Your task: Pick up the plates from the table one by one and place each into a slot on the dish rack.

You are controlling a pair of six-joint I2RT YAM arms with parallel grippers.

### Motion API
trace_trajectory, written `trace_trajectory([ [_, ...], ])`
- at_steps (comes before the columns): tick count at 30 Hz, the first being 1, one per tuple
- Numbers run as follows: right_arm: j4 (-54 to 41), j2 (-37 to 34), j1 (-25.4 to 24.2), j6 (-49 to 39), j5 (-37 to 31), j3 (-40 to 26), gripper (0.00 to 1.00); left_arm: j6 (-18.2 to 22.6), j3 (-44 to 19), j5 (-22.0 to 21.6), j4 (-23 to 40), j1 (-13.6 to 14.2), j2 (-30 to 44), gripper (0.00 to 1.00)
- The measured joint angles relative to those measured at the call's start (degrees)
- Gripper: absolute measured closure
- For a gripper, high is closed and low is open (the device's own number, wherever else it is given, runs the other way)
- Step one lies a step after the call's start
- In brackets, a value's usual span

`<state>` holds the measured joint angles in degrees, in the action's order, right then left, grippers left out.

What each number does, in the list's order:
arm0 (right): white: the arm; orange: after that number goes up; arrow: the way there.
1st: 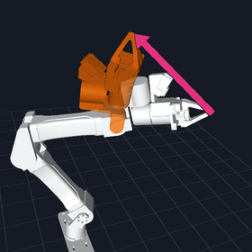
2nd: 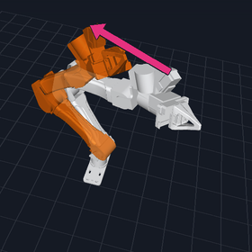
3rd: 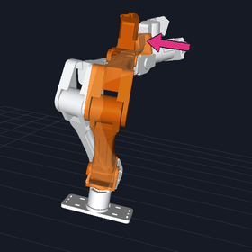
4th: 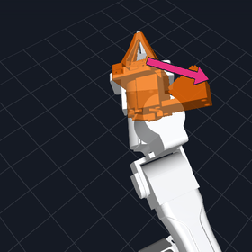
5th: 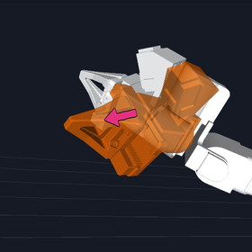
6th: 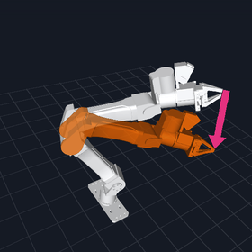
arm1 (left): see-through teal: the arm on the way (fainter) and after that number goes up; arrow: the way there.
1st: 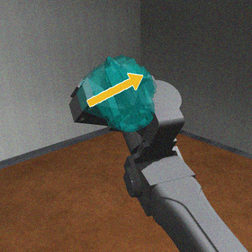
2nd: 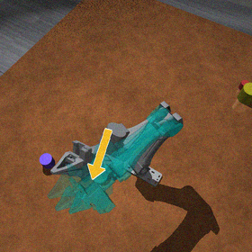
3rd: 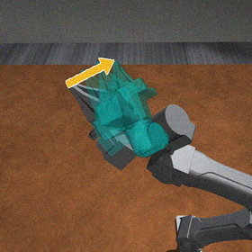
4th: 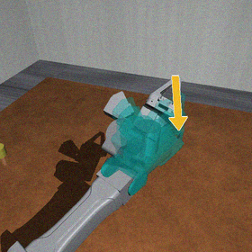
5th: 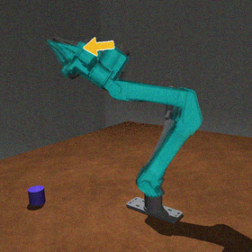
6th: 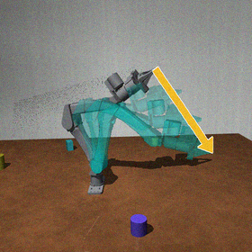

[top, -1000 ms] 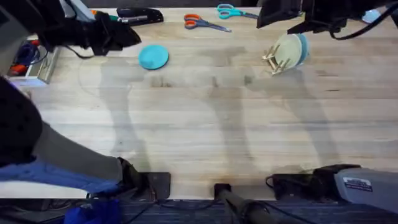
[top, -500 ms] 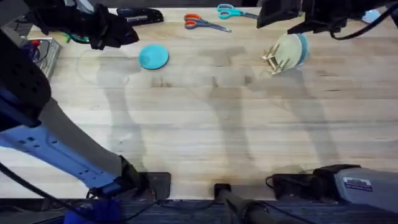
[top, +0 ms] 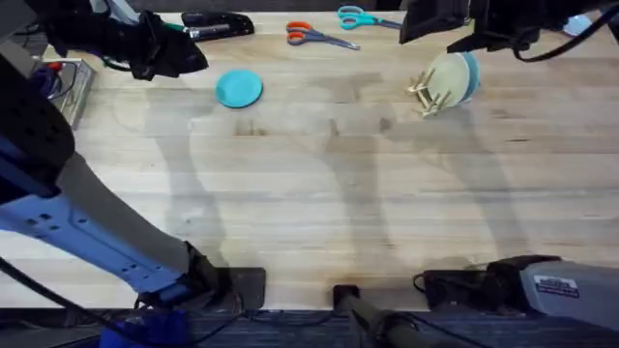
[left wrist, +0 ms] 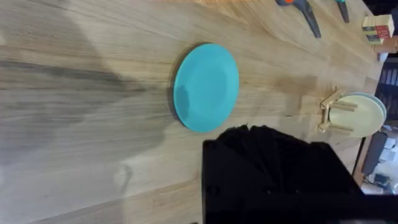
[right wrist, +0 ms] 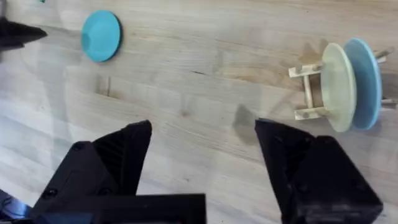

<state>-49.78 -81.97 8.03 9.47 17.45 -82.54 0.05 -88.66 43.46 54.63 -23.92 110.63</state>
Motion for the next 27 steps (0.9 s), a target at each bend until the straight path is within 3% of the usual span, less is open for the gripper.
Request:
trace_trajectory([
  [27, 0.0, 0.0, 0.0, 0.0, 0.0, 0.0, 0.007, 3.4, -0.1, -0.8, -0.5, 0.8, 4.2, 0.963],
])
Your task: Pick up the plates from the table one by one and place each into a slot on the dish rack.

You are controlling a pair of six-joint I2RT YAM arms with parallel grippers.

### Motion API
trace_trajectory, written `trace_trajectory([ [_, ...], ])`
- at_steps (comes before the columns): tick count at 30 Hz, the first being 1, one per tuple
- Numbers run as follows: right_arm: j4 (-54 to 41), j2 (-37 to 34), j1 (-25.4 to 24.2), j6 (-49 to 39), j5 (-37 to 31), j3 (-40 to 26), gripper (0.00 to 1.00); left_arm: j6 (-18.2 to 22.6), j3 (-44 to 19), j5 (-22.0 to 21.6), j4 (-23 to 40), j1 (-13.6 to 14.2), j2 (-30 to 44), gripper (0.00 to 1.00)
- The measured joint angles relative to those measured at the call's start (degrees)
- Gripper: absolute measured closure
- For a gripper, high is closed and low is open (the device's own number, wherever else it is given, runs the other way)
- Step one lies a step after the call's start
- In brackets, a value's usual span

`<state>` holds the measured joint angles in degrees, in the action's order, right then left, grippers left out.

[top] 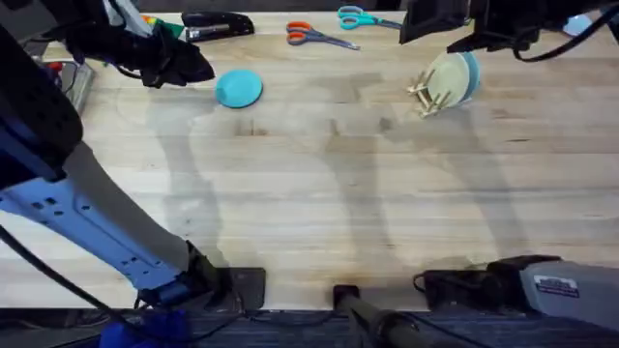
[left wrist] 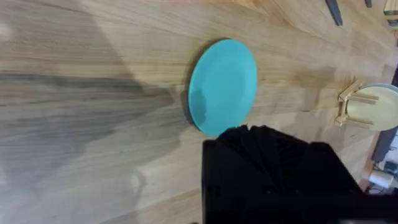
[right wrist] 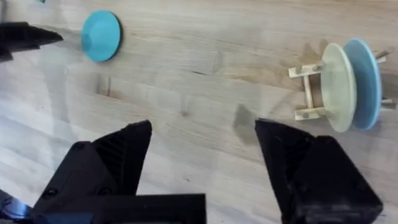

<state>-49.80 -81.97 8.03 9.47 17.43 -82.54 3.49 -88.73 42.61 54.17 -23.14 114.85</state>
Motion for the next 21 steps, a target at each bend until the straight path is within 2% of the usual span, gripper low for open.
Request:
trace_trajectory([
  [8, 0.0, 0.0, 0.0, 0.0, 0.0, 0.0, 0.007, 0.9, -0.2, -0.5, -1.5, 0.9, 4.4, 0.962],
  [21, 0.0, 0.0, 0.0, 0.0, 0.0, 0.0, 0.007, 1.3, -0.3, -1.8, -1.7, 0.7, 4.4, 0.961],
])
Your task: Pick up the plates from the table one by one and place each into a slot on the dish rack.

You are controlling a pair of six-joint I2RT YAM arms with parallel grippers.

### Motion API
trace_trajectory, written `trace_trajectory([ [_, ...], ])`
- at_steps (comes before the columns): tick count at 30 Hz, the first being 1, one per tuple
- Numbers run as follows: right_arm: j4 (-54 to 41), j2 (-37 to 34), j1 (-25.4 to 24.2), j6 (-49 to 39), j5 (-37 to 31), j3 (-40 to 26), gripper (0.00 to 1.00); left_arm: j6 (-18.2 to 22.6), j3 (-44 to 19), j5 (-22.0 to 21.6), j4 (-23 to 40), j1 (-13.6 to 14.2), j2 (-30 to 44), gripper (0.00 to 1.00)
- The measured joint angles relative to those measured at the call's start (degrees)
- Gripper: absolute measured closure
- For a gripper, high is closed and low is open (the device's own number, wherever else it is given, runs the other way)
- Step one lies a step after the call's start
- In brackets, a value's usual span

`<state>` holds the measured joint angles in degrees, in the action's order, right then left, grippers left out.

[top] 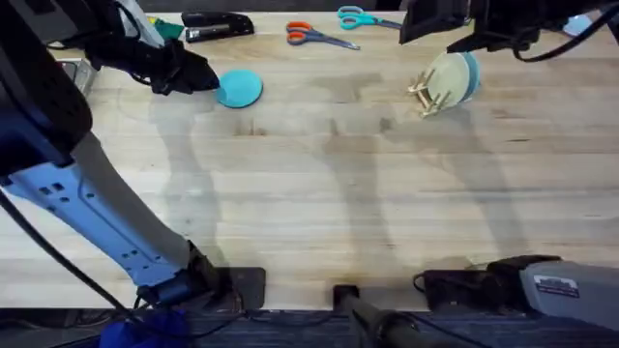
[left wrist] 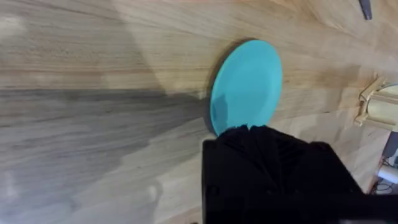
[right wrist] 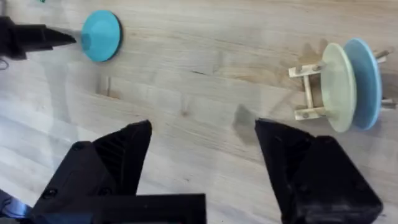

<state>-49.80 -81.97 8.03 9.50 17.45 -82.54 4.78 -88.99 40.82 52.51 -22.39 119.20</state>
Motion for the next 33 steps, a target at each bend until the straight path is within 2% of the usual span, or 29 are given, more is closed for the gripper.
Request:
trace_trajectory([
  [9, 0.0, 0.0, 0.0, 0.0, 0.0, 0.0, 0.007, 0.0, 0.0, -0.1, -0.9, 0.0, 0.5, 0.961],
  [16, 0.0, 0.0, 0.0, 0.0, 0.0, 0.0, 0.007, 0.2, -0.2, 0.0, -2.8, -0.1, 5.2, 0.961],
  [26, 0.1, 0.0, 0.2, 0.0, 0.0, 0.0, 0.007, 0.2, -1.0, -0.2, -2.4, -0.2, 5.8, 0.960],
  [33, 4.2, -0.1, 4.9, -0.1, 0.0, 0.0, 0.007, 0.2, -1.0, -0.3, -2.4, -0.2, 5.8, 0.960],
])
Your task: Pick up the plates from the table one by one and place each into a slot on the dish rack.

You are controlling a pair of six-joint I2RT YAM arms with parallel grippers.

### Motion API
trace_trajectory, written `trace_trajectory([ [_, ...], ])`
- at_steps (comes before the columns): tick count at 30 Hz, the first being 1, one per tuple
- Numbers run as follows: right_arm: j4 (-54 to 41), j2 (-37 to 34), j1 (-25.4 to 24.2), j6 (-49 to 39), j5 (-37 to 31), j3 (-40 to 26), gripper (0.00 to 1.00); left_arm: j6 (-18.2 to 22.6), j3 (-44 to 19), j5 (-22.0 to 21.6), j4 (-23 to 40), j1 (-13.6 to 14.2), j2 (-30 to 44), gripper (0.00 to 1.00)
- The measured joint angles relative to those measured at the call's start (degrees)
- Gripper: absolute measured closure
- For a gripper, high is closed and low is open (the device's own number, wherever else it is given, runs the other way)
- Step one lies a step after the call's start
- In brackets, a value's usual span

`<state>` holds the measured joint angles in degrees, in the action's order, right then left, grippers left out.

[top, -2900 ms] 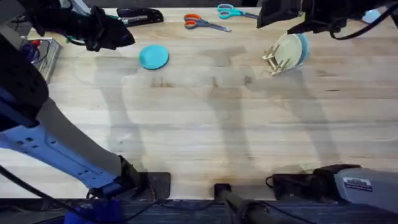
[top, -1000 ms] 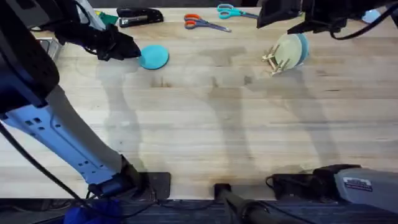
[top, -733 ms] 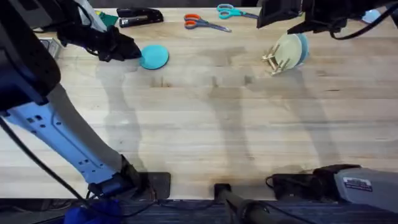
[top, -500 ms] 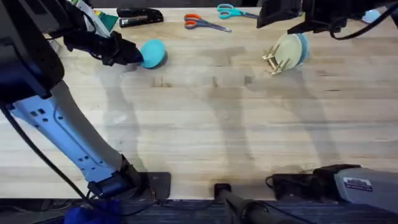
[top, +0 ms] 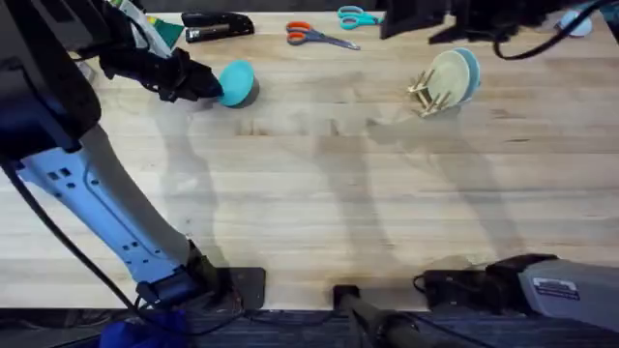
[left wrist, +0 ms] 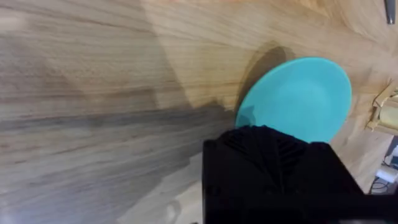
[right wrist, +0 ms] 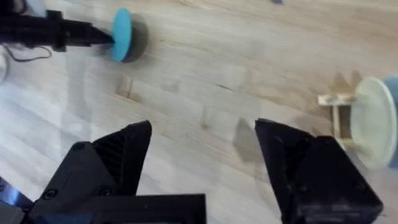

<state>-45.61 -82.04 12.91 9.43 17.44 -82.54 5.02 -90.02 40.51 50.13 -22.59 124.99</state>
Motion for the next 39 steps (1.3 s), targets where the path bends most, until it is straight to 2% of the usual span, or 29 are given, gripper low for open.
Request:
trace_trajectory([
  [4, 3.7, -1.3, 3.4, 0.0, 0.0, 0.0, 0.006, 0.0, 0.0, 0.0, 0.0, 0.0, 0.0, 0.960],
  [10, 10.0, -7.0, 8.0, 1.5, 0.0, 0.0, 0.006, 0.0, 0.0, 0.0, 0.0, 0.0, 0.0, 0.961],
  [20, 27.5, -18.6, 15.1, 7.3, 0.2, 0.0, 0.006, 0.0, 0.0, -0.1, 0.0, 0.0, 0.0, 0.960],
  [33, 40.8, -27.9, 17.4, 19.5, 2.6, 0.0, 0.007, 0.0, 0.0, -0.1, 0.1, 0.0, 0.0, 0.961],
  [39, 42.4, -30.3, 18.6, 21.7, 3.1, 0.0, 0.007, 0.0, 0.0, -0.1, 0.2, 0.0, 0.0, 0.961],
])
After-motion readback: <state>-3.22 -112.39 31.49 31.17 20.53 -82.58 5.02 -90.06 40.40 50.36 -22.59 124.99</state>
